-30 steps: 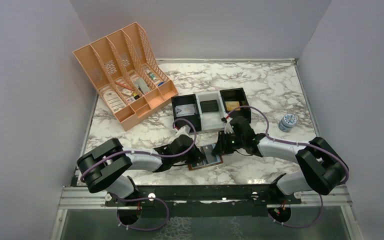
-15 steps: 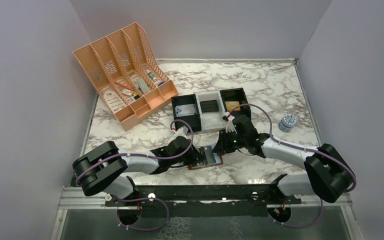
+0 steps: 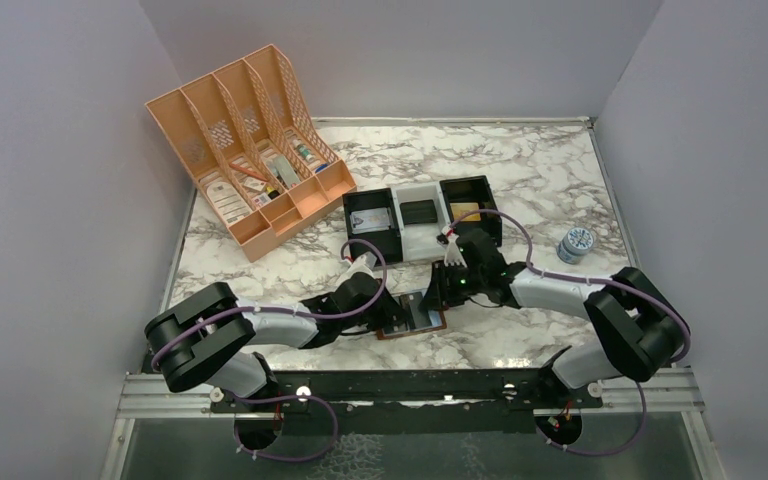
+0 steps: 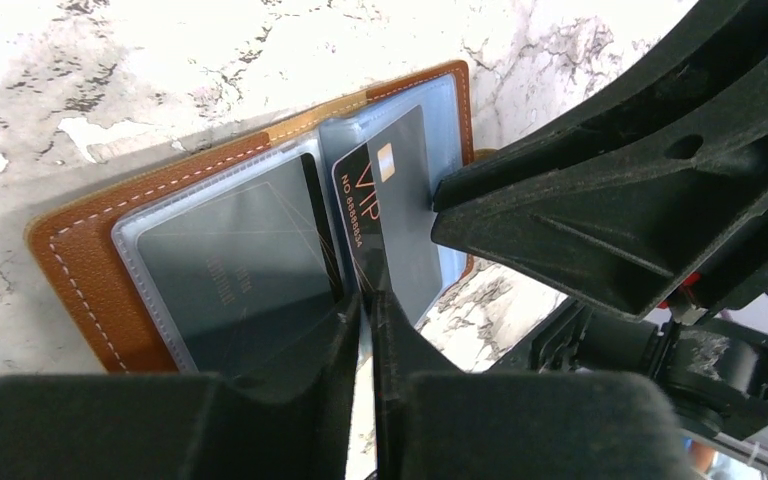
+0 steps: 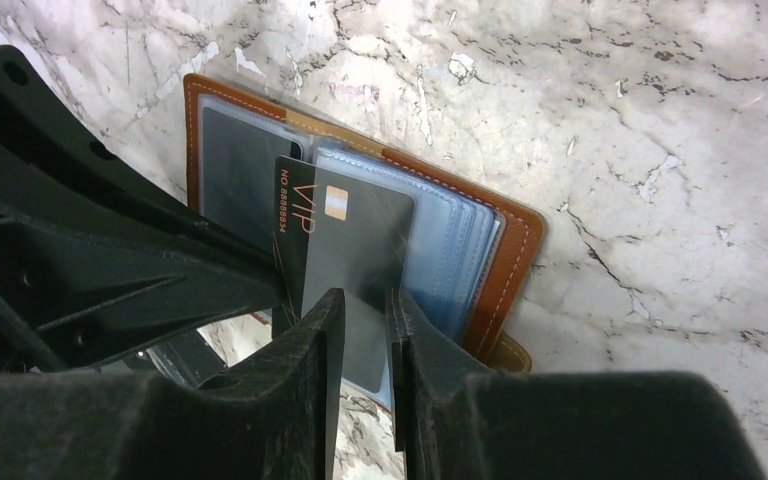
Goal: Take the credit cards out of the card holder
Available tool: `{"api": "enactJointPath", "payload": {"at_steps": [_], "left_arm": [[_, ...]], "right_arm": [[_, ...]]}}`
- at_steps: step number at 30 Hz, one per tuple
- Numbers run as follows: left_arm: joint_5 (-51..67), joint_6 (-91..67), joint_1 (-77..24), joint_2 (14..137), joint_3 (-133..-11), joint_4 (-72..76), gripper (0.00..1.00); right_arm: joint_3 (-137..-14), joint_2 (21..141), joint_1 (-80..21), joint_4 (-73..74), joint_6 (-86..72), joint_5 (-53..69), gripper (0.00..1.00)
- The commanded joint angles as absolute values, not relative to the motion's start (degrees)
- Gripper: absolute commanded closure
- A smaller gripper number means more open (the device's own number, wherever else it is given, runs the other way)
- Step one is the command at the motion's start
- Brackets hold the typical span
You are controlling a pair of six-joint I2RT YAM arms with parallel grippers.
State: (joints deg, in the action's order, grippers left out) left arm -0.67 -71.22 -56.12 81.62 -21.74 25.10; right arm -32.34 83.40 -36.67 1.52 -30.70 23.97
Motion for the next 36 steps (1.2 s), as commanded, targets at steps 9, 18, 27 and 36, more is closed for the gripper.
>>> {"api": "enactJointPath", "payload": {"at_steps": [9,18,27,36], "left_arm": [[-1.0,-72.4,-56.3,86.0,-23.0,28.3,0.79],[-0.5,-72.8,-56.3,87.2,-23.5,30.4,0.88],[-4.2,-74.7,-56.3,79.5,-16.7,30.3,0.94],[-3.4,-73.8,-56.3,79.8,-17.8,30.3,0.94]], "right_arm": [[-27.8,85.1,-36.6,0.1,-33.8,17.6,0.77],[-28.3,84.6,-36.6,1.4,-33.4,15.5,0.77],[-29.1,82.9,-36.5,3.5,-32.5,12.5,0.78],[-30.3,76.4,-36.6,1.0,-29.5,21.3,0.77]]}}
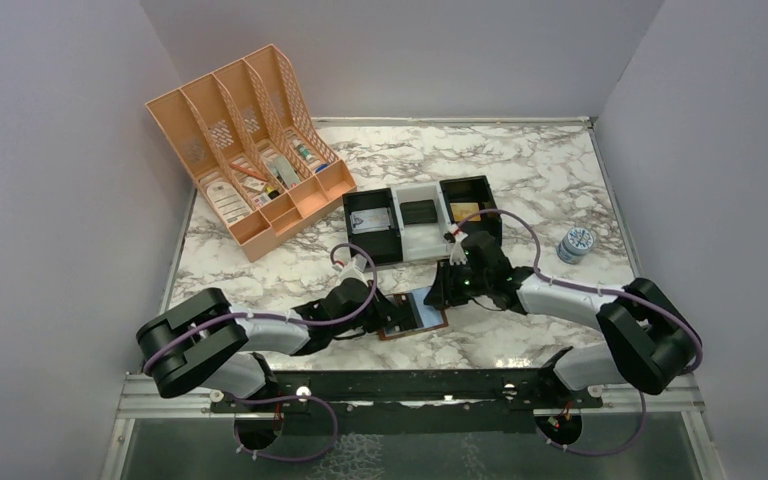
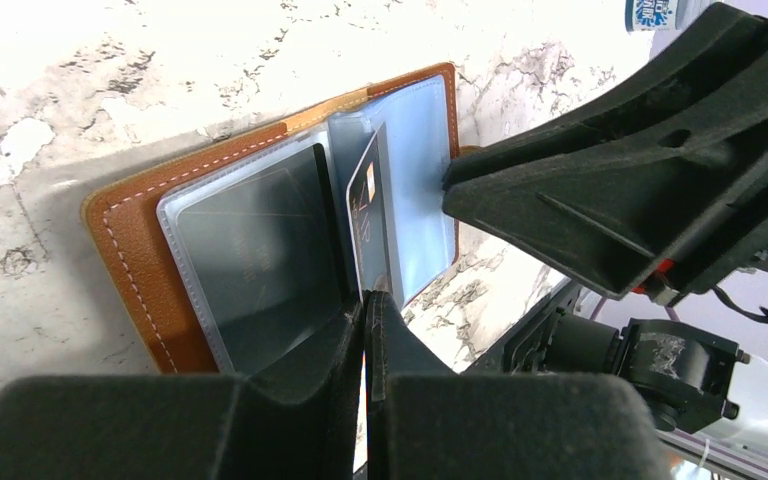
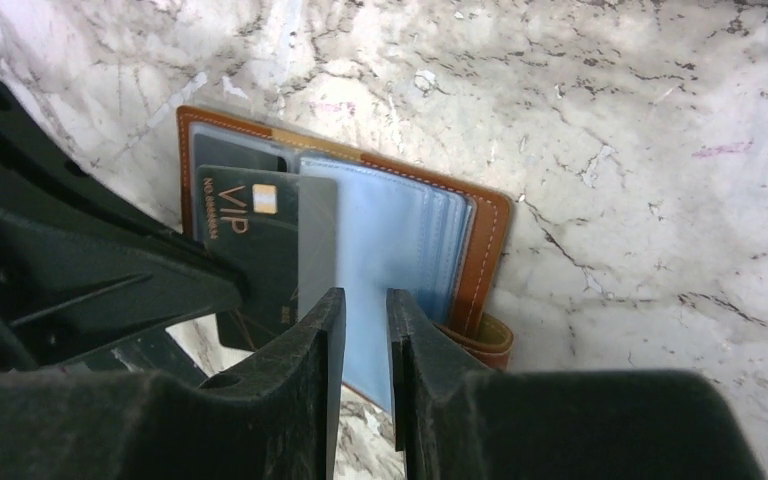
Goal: Take the credit cards out of the card holder
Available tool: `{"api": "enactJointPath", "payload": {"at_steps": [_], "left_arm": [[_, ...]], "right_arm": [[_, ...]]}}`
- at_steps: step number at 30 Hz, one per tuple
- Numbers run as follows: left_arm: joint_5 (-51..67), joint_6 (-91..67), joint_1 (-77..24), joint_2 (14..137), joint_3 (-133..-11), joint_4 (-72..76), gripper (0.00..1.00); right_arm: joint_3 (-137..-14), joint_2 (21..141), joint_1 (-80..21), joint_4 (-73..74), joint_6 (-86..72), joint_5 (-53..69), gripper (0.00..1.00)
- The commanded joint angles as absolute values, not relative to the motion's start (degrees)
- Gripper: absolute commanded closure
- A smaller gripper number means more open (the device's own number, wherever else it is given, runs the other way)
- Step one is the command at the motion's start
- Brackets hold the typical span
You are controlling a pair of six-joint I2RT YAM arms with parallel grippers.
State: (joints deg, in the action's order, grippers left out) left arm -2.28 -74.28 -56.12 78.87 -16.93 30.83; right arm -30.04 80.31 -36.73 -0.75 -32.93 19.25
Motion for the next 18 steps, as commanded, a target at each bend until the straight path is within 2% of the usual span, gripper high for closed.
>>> {"api": "enactJointPath", "payload": {"at_steps": [1,5,11,14,18], "left_arm": [[-3.3,-73.7,-56.3,80.0,-18.0,30.3,0.94],[-3.4,-73.7,-56.3,80.3,-18.2,30.3,0.93],[-3.3,-73.4,-56.3,80.5,-18.9,30.4,0.82],[-2.3,-72.8,-56.3,81.8,-20.1,30.5,0.76],[-0.4,-72.2,-56.2,84.2,-22.3,30.5,0.74]], "right_arm": [[-30.6,75.7,-36.6,0.2,-28.4,23.0,0.77],[-32.3,76.9,-36.6,-0.6,-27.6,27.7,0.77],[-31.0,84.3,-36.6,-2.9,-29.7,29.9,0.77],[-30.7,86.7,-36.6,-2.6,-30.7,28.7,0.77],[-30.1,88.1,-36.5,-2.2,-31.2,26.8,0.77]]}}
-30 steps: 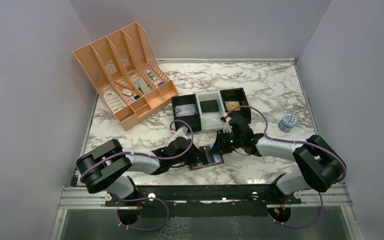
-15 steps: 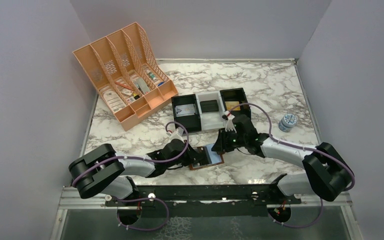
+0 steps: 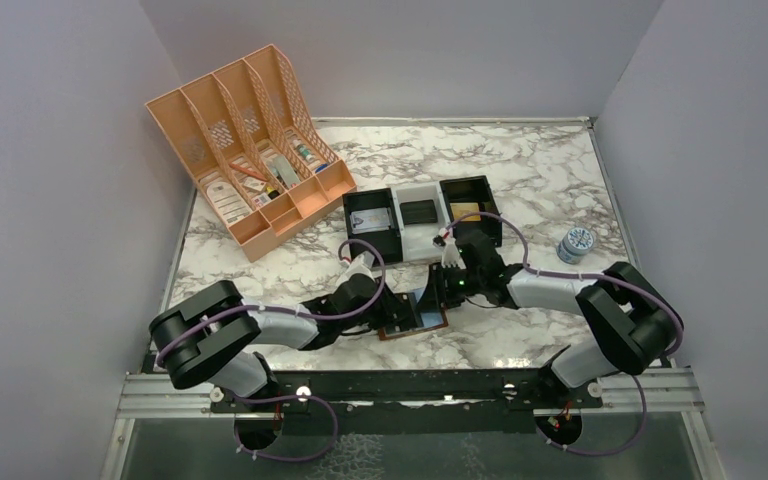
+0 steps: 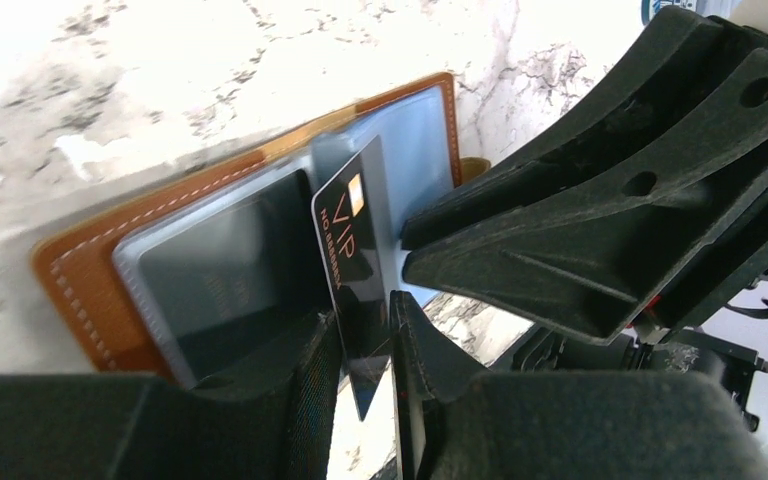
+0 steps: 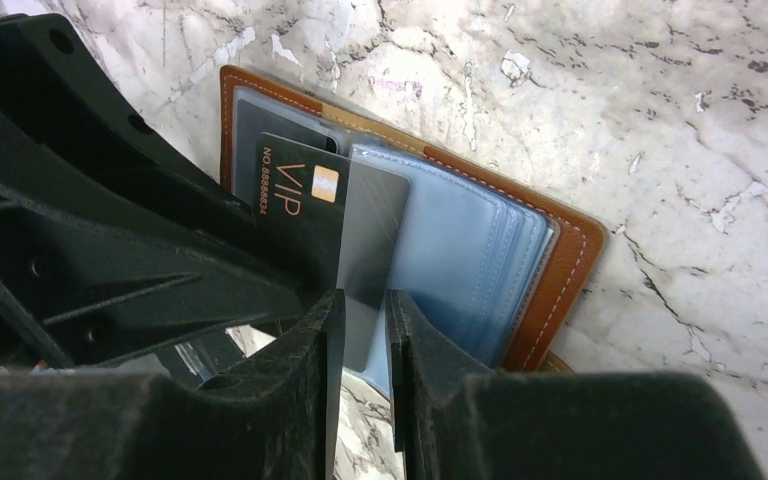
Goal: Take the credit cards out of the card holder
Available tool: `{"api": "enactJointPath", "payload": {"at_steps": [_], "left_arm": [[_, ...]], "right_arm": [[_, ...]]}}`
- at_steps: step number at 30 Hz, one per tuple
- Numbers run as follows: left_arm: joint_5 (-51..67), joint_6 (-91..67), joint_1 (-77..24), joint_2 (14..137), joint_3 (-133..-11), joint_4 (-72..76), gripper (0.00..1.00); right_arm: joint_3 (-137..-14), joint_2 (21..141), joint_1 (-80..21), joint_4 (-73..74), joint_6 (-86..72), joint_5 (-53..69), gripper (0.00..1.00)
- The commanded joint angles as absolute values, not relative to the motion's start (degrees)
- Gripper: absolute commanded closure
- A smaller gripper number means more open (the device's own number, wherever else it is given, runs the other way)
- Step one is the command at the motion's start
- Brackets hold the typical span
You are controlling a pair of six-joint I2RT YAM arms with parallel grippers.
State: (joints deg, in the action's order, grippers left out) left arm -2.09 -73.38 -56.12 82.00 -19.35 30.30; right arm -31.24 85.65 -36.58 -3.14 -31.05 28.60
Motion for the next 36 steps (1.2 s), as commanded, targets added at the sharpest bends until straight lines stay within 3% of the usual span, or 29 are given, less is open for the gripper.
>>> {"api": "enactJointPath", "payload": {"at_steps": [1,5,8,18,23,28,36], "left_arm": [[-0.2,-72.2,-56.2,84.5,-22.6,30.5,0.76],[-1.2,-72.2,-56.2,83.5,-22.2,30.7,0.92],[-3.2,-72.8,-56.2,80.9,-19.9,30.6,0.99],[-6.4,-71.0,-56.2,69.2,-15.0,24.4,1.00],[-7.3,-66.3,-56.2,63.4,-17.3,17.3,1.00],[-7.7,-59.8,-55.8,60.0,-21.2,10.3,1.00],[-1.8,-53.8,-51.2,57.0,-22.5,10.9,1.00]], "right_arm": [[-29.9,88.1,-36.5,-2.1,-31.4,26.5,0.77],[-29.6,86.9,-36.5,-1.5,-31.9,24.7,0.77],[-29.9,84.9,-36.5,-0.7,-32.0,22.6,0.77],[-31.6,76.6,-36.6,1.6,-30.5,19.2,0.74],[-30.3,69.0,-36.6,-0.3,-31.3,17.3,0.60],[-29.5,65.4,-36.6,-0.3,-34.1,12.7,0.33],[-28.2,61.1,-36.2,-1.4,-37.8,8.0,0.29]]}}
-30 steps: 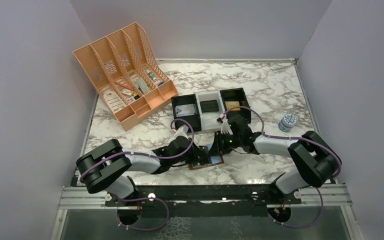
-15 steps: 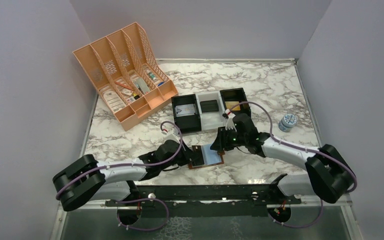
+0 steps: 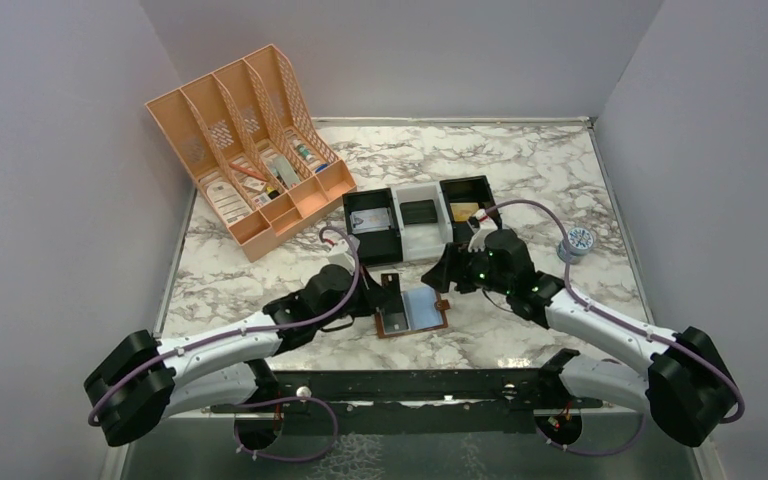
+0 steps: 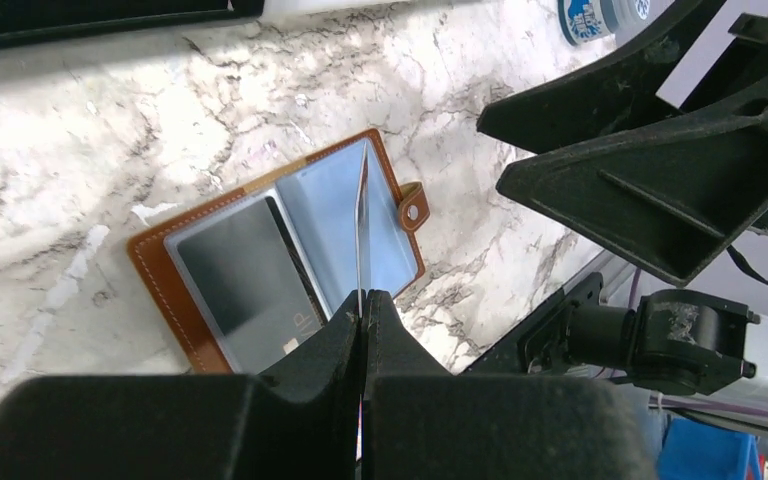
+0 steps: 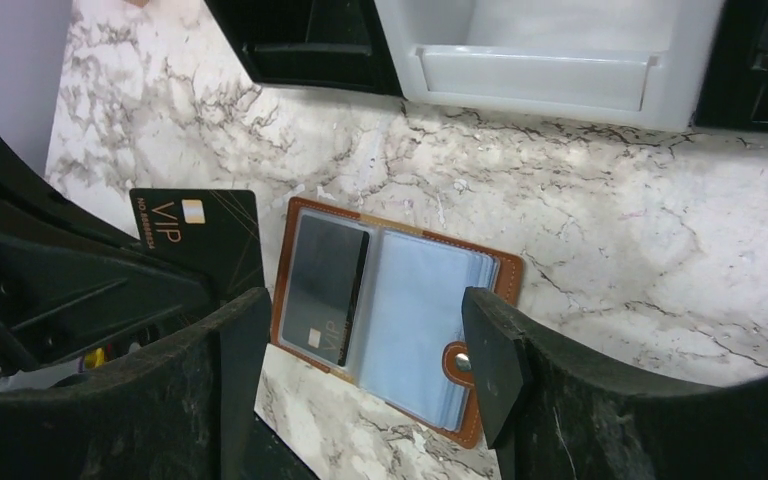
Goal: Take the credit cards out of the card holder
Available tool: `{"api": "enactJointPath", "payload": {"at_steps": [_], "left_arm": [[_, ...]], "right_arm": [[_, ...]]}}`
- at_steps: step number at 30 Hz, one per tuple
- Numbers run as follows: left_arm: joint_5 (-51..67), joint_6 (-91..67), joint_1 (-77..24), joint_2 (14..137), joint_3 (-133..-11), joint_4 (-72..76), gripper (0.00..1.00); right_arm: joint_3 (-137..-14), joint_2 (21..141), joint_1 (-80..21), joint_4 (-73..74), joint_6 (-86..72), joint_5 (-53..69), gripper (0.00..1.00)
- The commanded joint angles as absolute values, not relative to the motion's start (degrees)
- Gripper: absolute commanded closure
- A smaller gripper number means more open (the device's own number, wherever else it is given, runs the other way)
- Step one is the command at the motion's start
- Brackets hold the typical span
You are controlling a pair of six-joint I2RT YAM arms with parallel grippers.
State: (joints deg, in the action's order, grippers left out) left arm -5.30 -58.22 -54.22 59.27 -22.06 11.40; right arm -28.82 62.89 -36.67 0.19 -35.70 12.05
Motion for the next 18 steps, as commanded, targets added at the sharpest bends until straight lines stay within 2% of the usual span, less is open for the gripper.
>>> {"api": "enactJointPath", "payload": {"at_steps": [1,7,12,18], "left_arm": [[0.2,-53.8,-49.5,56.6,-21.9,12.0,1.00],[14.1,-56.2,-38.5,53.6,-16.4,20.5,1.00],[15.7,-54.2,-38.1,49.6,-15.5,21.7,1.00],[17.2,-55.9,-38.1,47.7,-13.0,26.9,1.00]], "right_arm": [[-28.0,60.8,-35.9,-1.7,-37.9,8.7,0.29],[-25.3,58.9,-32.9,-8.6,-39.2,18.2,0.29],[-22.4,59.9,-32.9,-21.3,-41.5,29.9,0.29],[-22.1,68.3,-32.9,-37.0,-46.6,43.6,0.31]]}}
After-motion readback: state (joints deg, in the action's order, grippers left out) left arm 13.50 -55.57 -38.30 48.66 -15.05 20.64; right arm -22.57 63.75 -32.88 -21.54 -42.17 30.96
